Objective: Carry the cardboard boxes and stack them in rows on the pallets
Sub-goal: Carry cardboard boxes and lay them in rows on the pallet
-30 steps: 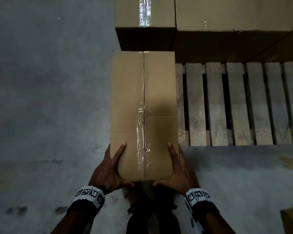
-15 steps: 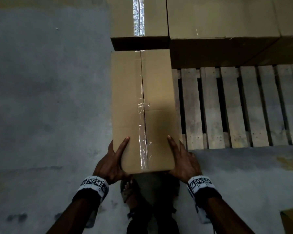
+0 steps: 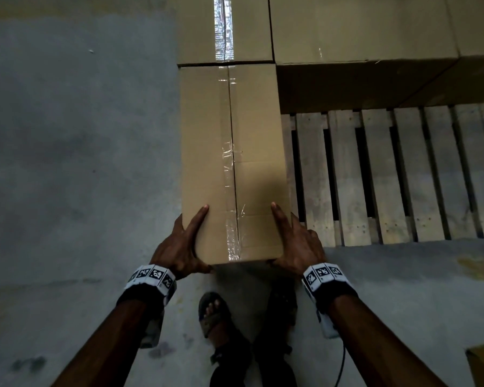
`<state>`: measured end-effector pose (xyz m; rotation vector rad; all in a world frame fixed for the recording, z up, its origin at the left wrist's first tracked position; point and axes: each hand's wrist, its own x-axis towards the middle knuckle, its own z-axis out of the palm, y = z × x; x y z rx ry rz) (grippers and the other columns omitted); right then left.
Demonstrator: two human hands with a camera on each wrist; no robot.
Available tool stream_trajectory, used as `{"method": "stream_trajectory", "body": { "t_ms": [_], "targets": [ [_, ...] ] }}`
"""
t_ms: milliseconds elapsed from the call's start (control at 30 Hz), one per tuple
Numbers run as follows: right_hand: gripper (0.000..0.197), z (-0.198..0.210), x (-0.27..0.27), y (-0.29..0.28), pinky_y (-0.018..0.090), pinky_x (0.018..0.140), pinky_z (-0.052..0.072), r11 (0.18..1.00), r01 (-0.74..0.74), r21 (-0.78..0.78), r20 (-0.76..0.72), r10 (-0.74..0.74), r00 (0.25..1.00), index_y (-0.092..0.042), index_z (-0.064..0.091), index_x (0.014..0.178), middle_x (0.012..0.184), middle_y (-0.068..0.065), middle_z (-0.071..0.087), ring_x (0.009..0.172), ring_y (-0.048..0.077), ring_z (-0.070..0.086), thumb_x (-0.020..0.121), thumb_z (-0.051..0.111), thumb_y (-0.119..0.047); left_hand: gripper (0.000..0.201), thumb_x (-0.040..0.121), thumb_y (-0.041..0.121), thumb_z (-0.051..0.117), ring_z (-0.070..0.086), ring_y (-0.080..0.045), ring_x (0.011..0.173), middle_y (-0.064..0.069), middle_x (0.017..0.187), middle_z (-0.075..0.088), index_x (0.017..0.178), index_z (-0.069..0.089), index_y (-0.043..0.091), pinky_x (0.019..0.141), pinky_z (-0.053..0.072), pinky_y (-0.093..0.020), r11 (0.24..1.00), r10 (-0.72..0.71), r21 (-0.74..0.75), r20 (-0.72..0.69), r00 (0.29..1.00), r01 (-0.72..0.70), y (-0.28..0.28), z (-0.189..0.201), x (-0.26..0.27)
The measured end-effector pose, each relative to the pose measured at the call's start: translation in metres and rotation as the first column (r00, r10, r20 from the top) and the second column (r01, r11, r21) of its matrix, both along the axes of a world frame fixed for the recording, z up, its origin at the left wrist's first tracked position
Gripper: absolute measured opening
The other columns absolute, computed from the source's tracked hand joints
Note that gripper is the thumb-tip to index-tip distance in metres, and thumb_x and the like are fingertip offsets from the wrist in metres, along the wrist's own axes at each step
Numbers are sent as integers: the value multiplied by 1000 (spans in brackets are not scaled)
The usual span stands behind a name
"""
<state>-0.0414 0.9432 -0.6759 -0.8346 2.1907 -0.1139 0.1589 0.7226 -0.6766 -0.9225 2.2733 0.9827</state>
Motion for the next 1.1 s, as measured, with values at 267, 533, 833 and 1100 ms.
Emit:
{"method": "stream_trajectory", "body": {
  "t_ms": [267, 533, 833, 1100],
  "targets": [
    [153, -1, -2, 1, 64, 119, 26, 1000, 11, -8, 24, -10, 1000, -59, -27, 148, 170, 12, 12, 147, 41, 35, 60, 97, -45, 153, 46, 55, 99, 46, -41, 136, -4, 165, 11, 149, -14, 66, 100, 53, -54, 1000, 5, -4, -8, 1000, -5, 2, -1, 3],
    [153, -1, -2, 2, 67, 116, 30, 998, 32, -51, 43, -30, 999, -60, -25, 149, 169, 9, 16, 144, 41, 39, 57, 97, -48, 150, 46, 61, 97, 47, -38, 136, 0, 165, 16, 151, -10, 65, 99, 54, -52, 999, -27, -32, -38, 999, 25, 2, 1, 8],
    [150, -2, -1, 5, 62, 117, 31, 998, 10, -64, 60, -7, 998, -54, -24, 152, 167, 5, 16, 140, 36, 43, 60, 93, -53, 146, 49, 63, 94, 50, -37, 134, 3, 167, 14, 151, -11, 64, 98, 55, -49, 997, -54, -52, -62, 997, 51, 2, 2, 14],
    [146, -3, 3, 8, 58, 117, 33, 998, -2, -58, 64, 6, 998, -52, -22, 154, 167, 4, 13, 140, 37, 43, 61, 91, -56, 144, 49, 68, 91, 49, -36, 136, 5, 168, 14, 152, -8, 64, 101, 54, -51, 998, -43, -46, -70, 997, 39, 4, 2, 21]
  ]
}}
